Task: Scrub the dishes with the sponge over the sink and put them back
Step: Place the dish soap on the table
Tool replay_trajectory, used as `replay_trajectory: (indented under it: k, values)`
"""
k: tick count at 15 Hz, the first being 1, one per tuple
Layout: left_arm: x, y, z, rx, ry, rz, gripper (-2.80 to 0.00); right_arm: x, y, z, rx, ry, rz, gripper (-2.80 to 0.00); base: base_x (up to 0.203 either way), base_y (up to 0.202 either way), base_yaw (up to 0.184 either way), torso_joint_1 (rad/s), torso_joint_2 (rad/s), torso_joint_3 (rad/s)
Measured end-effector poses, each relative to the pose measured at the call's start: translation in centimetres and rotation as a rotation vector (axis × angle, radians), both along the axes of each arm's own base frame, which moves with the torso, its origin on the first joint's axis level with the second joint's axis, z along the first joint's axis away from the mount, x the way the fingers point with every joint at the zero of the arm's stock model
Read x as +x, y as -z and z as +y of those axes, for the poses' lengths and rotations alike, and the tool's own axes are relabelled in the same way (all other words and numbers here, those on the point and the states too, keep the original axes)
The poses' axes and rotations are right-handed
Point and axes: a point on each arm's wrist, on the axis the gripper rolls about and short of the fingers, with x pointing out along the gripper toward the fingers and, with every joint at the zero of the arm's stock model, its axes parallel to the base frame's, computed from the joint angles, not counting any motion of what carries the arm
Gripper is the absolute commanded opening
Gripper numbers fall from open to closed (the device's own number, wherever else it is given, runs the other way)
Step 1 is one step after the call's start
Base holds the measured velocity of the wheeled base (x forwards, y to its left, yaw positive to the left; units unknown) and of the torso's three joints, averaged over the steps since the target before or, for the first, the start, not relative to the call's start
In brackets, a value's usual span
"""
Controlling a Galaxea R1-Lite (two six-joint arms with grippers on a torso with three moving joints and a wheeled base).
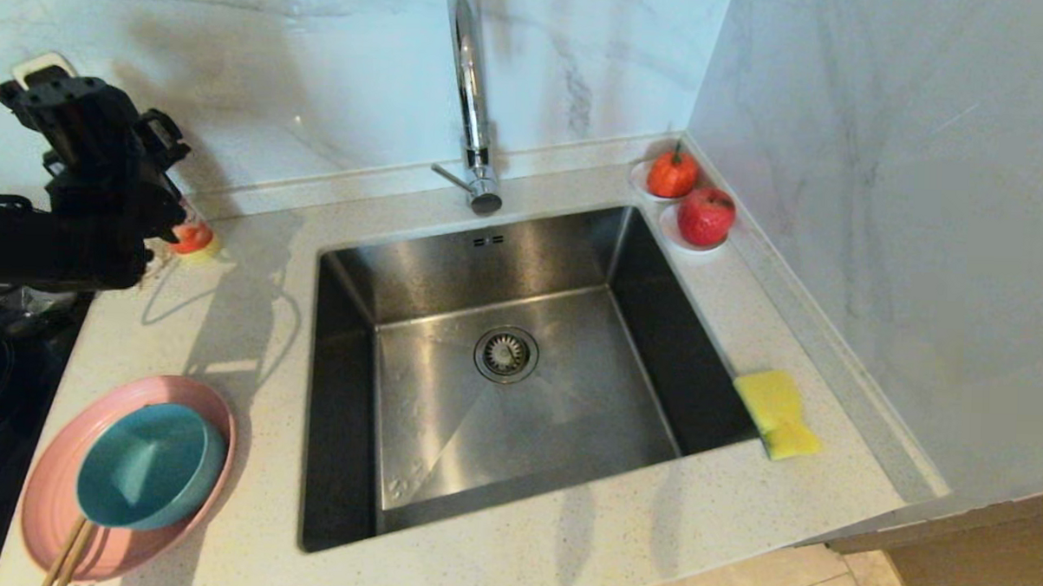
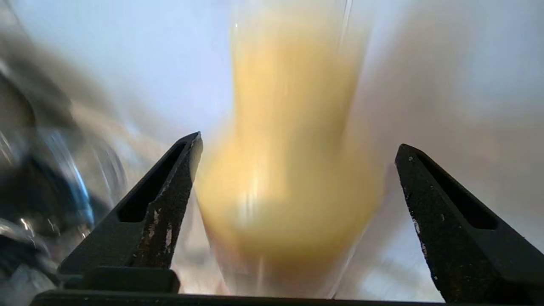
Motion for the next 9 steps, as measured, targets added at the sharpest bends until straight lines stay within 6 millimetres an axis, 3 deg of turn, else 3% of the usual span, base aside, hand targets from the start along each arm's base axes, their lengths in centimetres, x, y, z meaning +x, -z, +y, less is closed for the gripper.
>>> replay_trajectory:
  k: [4,5,9]
  values:
    - [-3.8,-6.0,-0.7,0.03,-0.001,-0.072,0.0,0.0,0.0,0.0,0.0,0.0,0.0,-2.8,0.0,0.0,0.0,0.0,0.0,0.0]
    - [-4.9,-7.6,-1.1,0.034,0.003,-0.086,-2.8,0.0,0.0,0.0,0.0,0.0,0.0,-2.8,0.0,0.0,0.0,0.0,0.0,0.0]
    - [-10.4,-12.8,-3.1,0.049,0.038,-0.097,-2.8,0.0,0.0,0.0,0.0,0.0,0.0,-2.8,0.0,0.0,0.0,0.0,0.0,0.0]
